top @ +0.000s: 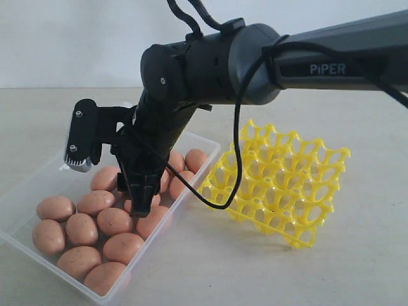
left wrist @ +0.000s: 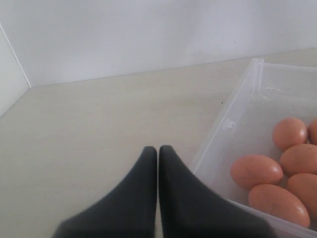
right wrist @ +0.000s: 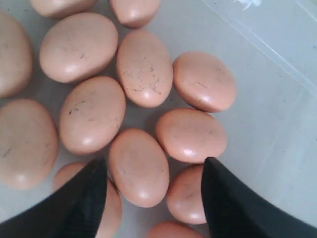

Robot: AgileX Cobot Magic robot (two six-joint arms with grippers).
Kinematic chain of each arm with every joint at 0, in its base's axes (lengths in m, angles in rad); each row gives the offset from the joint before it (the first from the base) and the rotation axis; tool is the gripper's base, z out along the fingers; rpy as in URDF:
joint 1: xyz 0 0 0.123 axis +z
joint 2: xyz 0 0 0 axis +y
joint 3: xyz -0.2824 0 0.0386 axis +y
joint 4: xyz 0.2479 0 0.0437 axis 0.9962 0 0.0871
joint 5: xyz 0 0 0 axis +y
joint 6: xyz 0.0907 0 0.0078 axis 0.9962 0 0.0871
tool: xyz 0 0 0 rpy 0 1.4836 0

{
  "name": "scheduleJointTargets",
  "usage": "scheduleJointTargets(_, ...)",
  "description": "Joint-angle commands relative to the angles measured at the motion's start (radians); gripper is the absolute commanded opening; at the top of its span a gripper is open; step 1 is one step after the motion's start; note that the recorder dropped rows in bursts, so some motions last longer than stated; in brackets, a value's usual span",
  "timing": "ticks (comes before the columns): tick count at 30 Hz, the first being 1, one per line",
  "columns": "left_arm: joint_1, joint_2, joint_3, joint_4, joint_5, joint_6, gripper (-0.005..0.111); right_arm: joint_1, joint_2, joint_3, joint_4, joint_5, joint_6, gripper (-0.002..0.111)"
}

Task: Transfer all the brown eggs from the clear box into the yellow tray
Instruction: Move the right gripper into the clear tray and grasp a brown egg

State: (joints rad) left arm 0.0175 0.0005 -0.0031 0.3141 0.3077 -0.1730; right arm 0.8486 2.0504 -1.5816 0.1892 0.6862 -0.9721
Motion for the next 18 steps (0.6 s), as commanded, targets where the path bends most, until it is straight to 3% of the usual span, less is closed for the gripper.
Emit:
scheduleJointTargets(1, -0.004, -0.001, 0.003, -0.002, -0.010, -0.007, 0.001, 0.001, 0.010, -0.004, 0.016, -0.019, 0.013, 0.055)
scheduleJointTargets(18, -0.004, -0.001, 0.003, -0.002, -0.010, -0.007, 0.001, -0.001, 0.141, -0.004, -0.005, -0.120, 0.024, 0.055)
